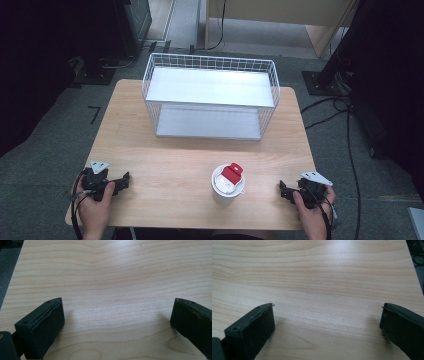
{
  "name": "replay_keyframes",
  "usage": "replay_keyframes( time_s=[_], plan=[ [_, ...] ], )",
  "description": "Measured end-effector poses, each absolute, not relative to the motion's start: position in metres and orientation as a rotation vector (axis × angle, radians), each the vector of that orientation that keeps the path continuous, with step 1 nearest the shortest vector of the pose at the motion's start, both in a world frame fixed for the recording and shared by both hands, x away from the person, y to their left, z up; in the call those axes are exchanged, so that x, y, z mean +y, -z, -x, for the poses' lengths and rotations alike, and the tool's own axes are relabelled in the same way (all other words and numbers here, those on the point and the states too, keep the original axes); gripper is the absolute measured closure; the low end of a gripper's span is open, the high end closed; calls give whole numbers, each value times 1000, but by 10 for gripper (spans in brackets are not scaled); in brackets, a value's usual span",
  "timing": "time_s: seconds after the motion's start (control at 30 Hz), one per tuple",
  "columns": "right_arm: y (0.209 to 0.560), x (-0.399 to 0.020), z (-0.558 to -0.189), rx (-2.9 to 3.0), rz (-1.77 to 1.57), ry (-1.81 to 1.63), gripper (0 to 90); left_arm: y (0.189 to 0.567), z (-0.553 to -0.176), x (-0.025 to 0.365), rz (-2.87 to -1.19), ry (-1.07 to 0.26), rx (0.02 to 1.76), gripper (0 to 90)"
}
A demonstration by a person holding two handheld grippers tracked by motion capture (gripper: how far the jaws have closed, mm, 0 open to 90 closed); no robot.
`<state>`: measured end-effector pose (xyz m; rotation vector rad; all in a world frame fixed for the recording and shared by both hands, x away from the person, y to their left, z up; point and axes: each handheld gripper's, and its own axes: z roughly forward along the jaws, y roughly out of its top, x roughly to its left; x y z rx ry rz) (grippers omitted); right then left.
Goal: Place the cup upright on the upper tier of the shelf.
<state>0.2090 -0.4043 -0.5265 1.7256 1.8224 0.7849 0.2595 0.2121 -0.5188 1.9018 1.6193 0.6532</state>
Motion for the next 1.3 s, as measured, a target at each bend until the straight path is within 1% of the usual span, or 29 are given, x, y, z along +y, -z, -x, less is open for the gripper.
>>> replay_keyframes(
  time_s=[0.17,0.43,0.7,1.1,1.3],
  plan=[
    [525,-399,-203,1775,-1718,-749,0,519,-262,213,-1907,-649,1608,0],
    [516,-386,-198,1809,-1634,-848,0,519,-262,212,-1900,-653,1616,0],
    [507,-360,-195,1871,-1558,-915,0,519,-262,211,-1897,-656,1623,0],
    [503,-340,-191,1946,-1466,-1039,0,519,-262,211,-1897,-655,1623,0],
    [503,-324,-189,2025,-1358,-1102,0,519,-262,211,-1897,-655,1624,0]
  ],
)
